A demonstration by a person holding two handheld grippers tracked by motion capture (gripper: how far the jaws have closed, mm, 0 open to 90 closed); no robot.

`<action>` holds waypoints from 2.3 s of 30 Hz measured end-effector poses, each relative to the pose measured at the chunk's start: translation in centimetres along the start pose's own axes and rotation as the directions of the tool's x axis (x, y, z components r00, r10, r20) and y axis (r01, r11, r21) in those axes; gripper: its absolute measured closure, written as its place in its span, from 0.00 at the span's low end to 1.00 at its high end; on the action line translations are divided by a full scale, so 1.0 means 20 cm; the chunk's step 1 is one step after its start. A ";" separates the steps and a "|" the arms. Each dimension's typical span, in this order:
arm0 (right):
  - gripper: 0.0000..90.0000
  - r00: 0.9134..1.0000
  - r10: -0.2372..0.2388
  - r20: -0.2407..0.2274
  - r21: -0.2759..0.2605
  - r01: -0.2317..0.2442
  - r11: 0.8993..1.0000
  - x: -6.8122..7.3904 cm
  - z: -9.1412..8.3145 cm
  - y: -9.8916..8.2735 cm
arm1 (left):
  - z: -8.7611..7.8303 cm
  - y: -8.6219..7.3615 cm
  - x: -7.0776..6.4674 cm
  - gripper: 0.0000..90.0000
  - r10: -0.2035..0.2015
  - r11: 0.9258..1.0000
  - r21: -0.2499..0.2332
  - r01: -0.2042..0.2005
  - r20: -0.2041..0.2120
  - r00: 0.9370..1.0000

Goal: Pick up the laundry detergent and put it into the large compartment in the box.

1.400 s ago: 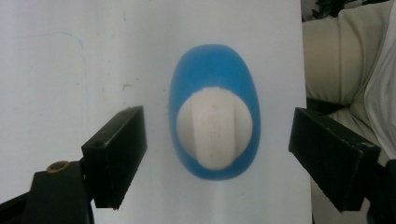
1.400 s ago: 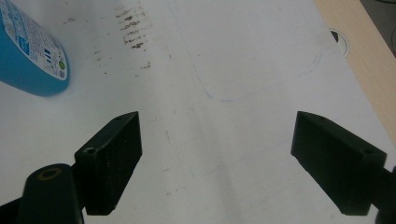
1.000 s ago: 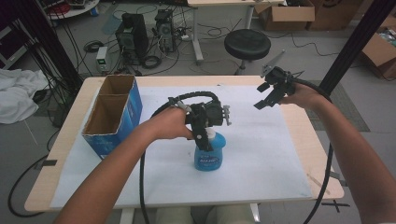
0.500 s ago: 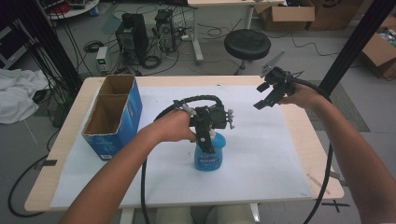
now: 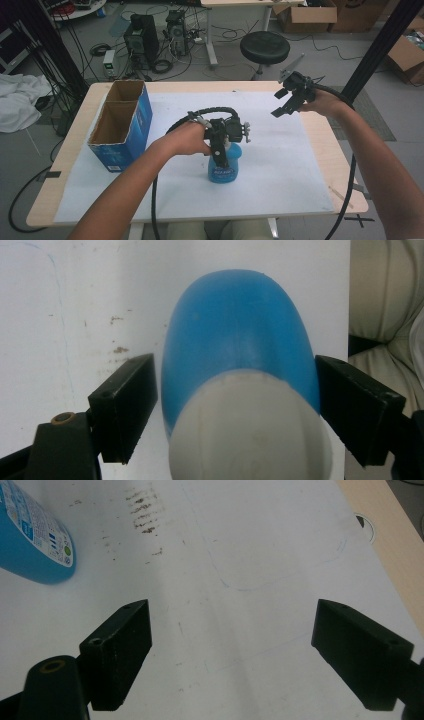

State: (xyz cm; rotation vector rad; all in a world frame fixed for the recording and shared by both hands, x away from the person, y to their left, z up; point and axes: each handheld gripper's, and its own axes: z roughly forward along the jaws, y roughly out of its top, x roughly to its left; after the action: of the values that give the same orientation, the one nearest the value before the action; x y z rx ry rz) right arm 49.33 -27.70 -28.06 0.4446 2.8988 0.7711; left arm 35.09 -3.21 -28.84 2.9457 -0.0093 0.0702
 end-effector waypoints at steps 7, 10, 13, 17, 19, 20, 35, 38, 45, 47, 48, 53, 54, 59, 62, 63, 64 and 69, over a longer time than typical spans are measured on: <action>0.18 1.000 0.002 0.000 -0.003 -0.002 1.000 0.00 0.00 0.00 | 0.02 0.00 0.01 0.23 -0.001 1.000 0.003 0.001 0.001 1.000; 0.18 1.000 0.003 0.002 -0.003 -0.003 1.000 0.00 0.00 0.00 | 0.02 0.00 0.01 0.23 0.000 1.000 0.002 0.000 0.000 1.000; 0.18 1.000 0.003 0.002 -0.003 -0.003 1.000 0.00 0.00 0.00 | 0.02 0.00 0.01 0.24 0.001 1.000 0.003 -0.001 0.000 1.000; 0.18 1.000 0.003 0.003 -0.004 -0.003 1.000 0.00 0.00 0.00 | 0.03 0.00 0.01 0.25 0.004 1.000 0.004 -0.004 0.004 1.000; 0.18 1.000 0.004 0.003 -0.003 -0.003 1.000 0.00 0.00 0.00 | 0.03 0.00 0.01 0.27 0.004 1.000 0.003 -0.004 0.003 1.000; 0.18 1.000 0.005 0.003 -0.002 -0.005 1.000 0.00 0.00 0.00 | 0.03 0.00 0.01 0.27 0.005 1.000 0.003 -0.005 0.002 1.000; 0.18 1.000 0.005 0.003 -0.005 -0.005 1.000 0.00 0.00 0.00 | 0.02 0.00 0.01 0.34 0.001 1.000 -0.004 -0.001 -0.004 1.000; 0.18 1.000 0.005 0.002 -0.003 -0.005 1.000 0.00 0.00 0.00 | 0.02 0.00 0.01 0.36 0.002 1.000 -0.004 -0.002 -0.005 1.000; 0.18 1.000 0.004 0.000 -0.002 -0.004 1.000 0.00 0.00 0.00 | 0.02 0.00 0.01 0.37 0.003 1.000 -0.006 -0.003 -0.006 1.000; 0.18 1.000 0.004 0.000 -0.003 -0.004 1.000 0.00 0.00 0.00 | 0.02 0.00 0.01 0.37 0.004 1.000 -0.006 -0.004 -0.004 1.000; 0.18 1.000 0.003 0.000 -0.002 -0.003 1.000 0.00 0.00 0.00 | 0.02 0.00 0.01 0.37 0.003 1.000 -0.007 -0.003 -0.005 1.000; 0.18 1.000 0.004 -0.002 -0.002 -0.004 1.000 0.00 0.00 0.00 | 0.02 0.00 0.01 0.40 0.008 1.000 -0.009 -0.008 0.001 1.000; 0.18 1.000 0.005 -0.003 -0.002 -0.005 1.000 0.00 0.00 0.00 | 0.02 0.00 0.01 0.40 0.009 1.000 -0.010 -0.009 0.003 1.000; 0.18 1.000 0.002 -0.003 0.000 -0.002 1.000 0.00 0.01 0.01 | 0.02 0.00 0.01 0.41 0.009 1.000 -0.010 -0.009 0.004 1.000; 0.18 1.000 0.002 -0.005 -0.001 -0.002 1.000 0.00 0.01 0.01 | 0.02 -0.01 0.01 0.41 0.008 1.000 -0.010 -0.008 0.006 1.000; 0.18 1.000 0.003 -0.006 0.000 -0.003 1.000 0.00 0.01 0.01 | 0.02 -0.01 0.01 0.41 0.006 1.000 -0.010 -0.006 0.006 1.000; 0.18 1.000 0.003 -0.006 0.000 -0.003 1.000 0.00 0.01 0.01 | 0.02 -0.01 0.01 0.41 0.006 1.000 -0.010 -0.006 0.006 1.000; 0.18 1.000 -0.001 -0.007 -0.002 0.001 1.000 0.00 0.01 0.01 | 0.02 0.00 0.01 0.41 0.003 1.000 -0.013 -0.003 0.009 1.000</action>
State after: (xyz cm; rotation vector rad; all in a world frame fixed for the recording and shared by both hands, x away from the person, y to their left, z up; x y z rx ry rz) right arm 49.37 -27.42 -28.16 0.4413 2.9041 0.7776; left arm 35.29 -3.19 -29.25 2.9334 -0.0155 0.0565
